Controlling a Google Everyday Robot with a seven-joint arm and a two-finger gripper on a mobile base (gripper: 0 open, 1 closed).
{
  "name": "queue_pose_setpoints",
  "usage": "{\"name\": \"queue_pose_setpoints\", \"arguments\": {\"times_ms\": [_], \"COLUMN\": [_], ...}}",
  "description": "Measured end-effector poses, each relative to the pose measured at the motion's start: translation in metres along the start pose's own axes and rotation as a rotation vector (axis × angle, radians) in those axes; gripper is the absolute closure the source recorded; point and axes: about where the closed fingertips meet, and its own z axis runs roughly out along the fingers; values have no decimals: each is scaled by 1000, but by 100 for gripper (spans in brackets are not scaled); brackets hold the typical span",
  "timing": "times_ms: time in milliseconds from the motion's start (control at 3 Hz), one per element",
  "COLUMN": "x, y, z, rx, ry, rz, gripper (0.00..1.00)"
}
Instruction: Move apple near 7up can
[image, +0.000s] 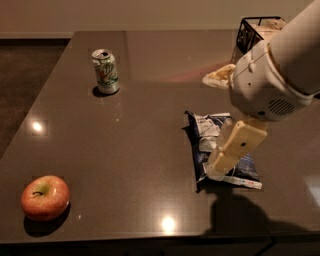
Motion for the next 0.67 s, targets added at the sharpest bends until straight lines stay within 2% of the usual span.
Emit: {"name": "queue_pose_setpoints", "arguments": {"times_ms": [333, 667], "x": [-45, -88], "y": [16, 44], "z": [27, 53], "rx": [-45, -100], "ry": [-75, -132], "rz": [-46, -87], "gripper": [0, 0]}}
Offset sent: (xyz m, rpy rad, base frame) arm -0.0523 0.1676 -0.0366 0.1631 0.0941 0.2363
